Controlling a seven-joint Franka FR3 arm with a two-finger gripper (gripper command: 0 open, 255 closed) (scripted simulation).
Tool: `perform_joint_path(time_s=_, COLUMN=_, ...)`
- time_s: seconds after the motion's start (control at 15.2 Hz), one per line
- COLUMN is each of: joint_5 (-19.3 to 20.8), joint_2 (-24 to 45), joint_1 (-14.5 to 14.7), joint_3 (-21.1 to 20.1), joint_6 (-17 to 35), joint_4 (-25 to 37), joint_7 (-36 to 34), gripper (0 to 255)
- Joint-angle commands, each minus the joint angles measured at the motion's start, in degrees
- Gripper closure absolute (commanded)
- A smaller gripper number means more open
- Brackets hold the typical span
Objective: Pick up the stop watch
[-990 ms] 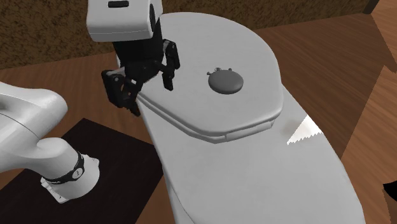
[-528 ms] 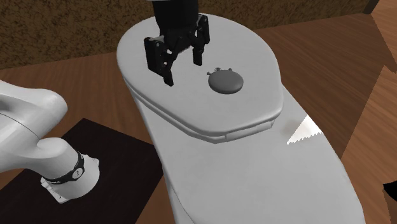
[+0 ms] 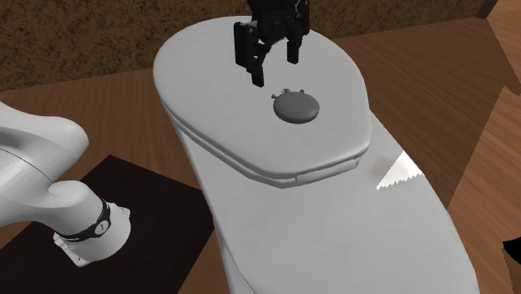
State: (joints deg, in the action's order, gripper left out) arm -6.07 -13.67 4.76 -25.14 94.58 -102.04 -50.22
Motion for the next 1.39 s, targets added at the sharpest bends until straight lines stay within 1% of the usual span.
perform_joint_path(time_s=0.0, joint_5=-0.05, joint_2=-0.03, joint_1=0.06, joint_3=-0.14, joint_6=1.33, joint_4=-1.27, joint_7=-0.17, gripper=0)
perform_joint_path(time_s=0.26, joint_5=-0.42, joint_2=-0.79, joint_1=0.20, joint_3=-0.17, joint_6=4.89, joint_4=-5.54, joint_7=0.13, gripper=0)
perform_joint_path(time_s=0.4, joint_5=-0.42, joint_2=-0.80, joint_1=0.20, joint_3=-0.17, joint_6=4.89, joint_4=-5.55, joint_7=0.13, gripper=0)
perform_joint_path(time_s=0.46, joint_5=-0.41, joint_2=-0.75, joint_1=0.22, joint_3=-0.23, joint_6=5.00, joint_4=-5.61, joint_7=0.07, gripper=255)
perform_joint_path(time_s=1.06, joint_5=-0.42, joint_2=-0.79, joint_1=0.21, joint_3=-0.16, joint_6=4.89, joint_4=-5.54, joint_7=0.13, gripper=255)
perform_joint_path(time_s=1.32, joint_5=-0.10, joint_2=-0.14, joint_1=0.09, joint_3=-0.12, joint_6=1.78, joint_4=-1.83, joint_7=-0.13, gripper=255)
